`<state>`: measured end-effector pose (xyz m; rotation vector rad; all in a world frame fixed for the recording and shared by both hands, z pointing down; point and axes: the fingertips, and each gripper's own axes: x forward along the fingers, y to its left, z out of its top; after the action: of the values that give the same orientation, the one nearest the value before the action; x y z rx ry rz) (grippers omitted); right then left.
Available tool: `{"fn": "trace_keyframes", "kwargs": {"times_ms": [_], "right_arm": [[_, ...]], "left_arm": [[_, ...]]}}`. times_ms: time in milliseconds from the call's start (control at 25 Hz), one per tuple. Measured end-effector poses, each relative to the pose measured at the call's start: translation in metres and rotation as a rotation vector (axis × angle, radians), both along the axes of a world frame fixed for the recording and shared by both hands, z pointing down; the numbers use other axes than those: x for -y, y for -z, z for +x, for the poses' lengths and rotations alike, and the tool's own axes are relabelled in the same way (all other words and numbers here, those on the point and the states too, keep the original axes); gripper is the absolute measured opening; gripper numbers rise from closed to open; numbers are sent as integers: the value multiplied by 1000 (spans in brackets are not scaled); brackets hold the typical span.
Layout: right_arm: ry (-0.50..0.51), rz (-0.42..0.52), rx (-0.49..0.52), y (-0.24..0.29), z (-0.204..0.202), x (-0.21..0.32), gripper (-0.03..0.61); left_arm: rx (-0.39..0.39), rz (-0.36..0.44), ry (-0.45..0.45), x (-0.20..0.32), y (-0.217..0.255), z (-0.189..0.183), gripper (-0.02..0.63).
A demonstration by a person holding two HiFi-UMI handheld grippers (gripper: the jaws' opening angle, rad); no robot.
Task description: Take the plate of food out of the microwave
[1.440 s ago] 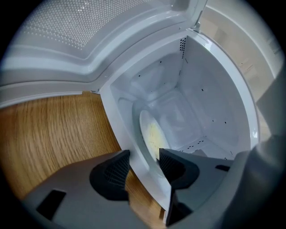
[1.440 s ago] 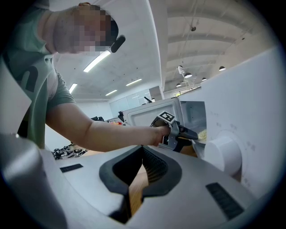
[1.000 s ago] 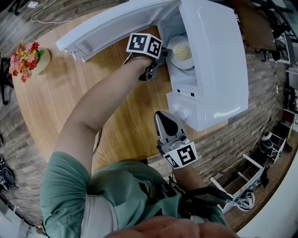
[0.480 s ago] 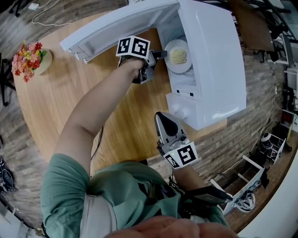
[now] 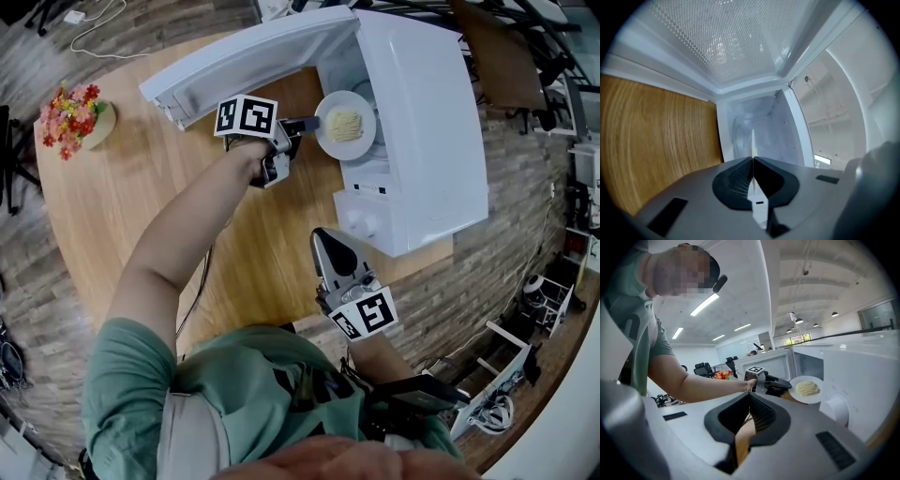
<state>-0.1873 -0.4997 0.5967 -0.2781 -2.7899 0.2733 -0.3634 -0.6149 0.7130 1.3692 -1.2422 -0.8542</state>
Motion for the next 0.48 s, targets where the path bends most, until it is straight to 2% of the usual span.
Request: {"fn": "trace_keyframes", "kwargs": {"times_ms": [480], "right_arm": [[-17,27,26,22,14,-13,6]], "left_arm": [[18,13,20,-29,24,4,9]]}}
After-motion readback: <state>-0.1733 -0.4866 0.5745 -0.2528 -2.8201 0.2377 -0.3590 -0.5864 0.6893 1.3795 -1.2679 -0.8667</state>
